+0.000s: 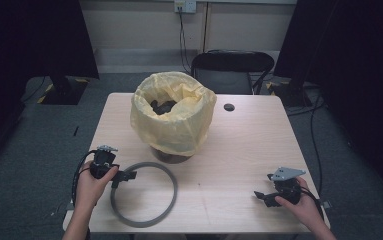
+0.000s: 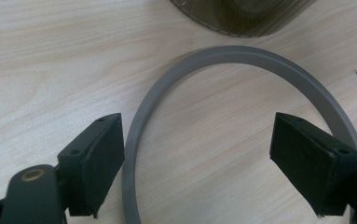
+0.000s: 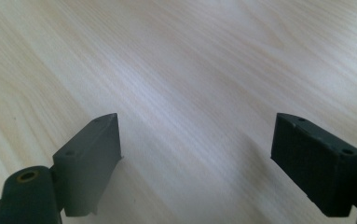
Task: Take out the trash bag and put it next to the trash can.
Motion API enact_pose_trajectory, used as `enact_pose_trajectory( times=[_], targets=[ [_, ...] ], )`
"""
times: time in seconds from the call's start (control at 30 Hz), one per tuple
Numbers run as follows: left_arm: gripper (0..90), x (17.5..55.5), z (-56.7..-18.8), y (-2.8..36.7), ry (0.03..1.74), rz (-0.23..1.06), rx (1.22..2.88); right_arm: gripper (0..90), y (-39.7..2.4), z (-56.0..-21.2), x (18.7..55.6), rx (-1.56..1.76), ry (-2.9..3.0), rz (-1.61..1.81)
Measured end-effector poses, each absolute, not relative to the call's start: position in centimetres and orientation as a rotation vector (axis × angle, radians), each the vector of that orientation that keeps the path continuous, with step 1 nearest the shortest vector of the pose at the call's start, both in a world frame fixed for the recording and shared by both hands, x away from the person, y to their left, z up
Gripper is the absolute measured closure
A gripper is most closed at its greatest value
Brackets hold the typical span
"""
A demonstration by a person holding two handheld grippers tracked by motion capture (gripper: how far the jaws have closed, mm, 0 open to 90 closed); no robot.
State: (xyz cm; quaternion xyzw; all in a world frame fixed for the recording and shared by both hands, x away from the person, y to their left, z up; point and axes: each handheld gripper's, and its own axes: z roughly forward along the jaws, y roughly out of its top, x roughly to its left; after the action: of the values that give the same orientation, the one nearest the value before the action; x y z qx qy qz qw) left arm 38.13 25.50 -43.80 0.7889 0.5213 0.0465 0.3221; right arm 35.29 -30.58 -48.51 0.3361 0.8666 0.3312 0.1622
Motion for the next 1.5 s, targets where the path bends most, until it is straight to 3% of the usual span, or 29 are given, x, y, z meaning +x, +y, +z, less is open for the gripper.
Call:
enact_pose_trajectory(
  times=[0.67,1.5],
  targets=[
    [17.3,38.9,-43.5,25.8,1.335,0.118,2.087,15.2,-26.7,-47.7,39.4,0.912,2.569,0.946],
    [17.2,40.7,-41.0,24.5,1.261,0.141,2.103,15.4,-21.4,-43.7,44.3,0.845,2.598,1.046]
  ],
)
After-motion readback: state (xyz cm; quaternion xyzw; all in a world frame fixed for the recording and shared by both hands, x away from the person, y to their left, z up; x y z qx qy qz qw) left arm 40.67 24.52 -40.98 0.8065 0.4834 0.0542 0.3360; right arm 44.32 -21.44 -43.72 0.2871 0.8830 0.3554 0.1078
